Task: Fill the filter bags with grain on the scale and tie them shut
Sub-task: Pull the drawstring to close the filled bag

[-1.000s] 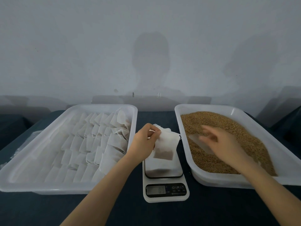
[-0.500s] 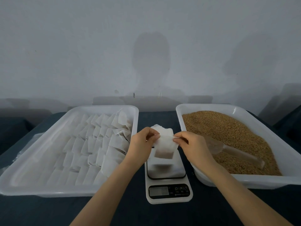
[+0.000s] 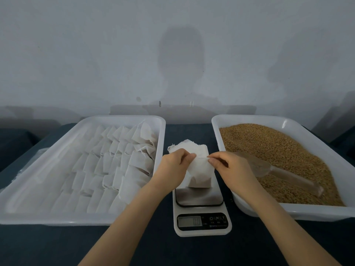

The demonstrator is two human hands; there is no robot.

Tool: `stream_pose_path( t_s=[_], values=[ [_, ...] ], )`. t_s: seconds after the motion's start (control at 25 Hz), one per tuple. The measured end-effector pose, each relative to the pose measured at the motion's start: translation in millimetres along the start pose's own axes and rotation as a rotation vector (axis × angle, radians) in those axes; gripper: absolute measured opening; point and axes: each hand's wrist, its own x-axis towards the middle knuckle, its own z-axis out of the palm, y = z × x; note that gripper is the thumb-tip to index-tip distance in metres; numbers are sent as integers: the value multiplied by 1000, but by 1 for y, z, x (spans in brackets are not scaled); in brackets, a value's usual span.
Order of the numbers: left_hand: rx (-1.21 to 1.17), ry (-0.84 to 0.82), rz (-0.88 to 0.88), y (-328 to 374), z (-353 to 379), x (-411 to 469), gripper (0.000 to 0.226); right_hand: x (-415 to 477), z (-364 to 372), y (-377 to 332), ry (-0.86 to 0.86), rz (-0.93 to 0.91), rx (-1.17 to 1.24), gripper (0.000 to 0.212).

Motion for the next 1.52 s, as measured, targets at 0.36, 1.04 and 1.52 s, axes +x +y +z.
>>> stream_pose_path(
  t_s=[0.36,1.04,1.52],
  values=[
    [-128,19,-50,-4,3,0,36,-2,0,1,14,15,13,18],
    [-125,13,-69,-2,1,-1,40,-4,-1,2,14,17,19,18],
    [-38,-23,-55,-4,0,-1,42,-5,1,3,-4,47,65,11]
  ],
)
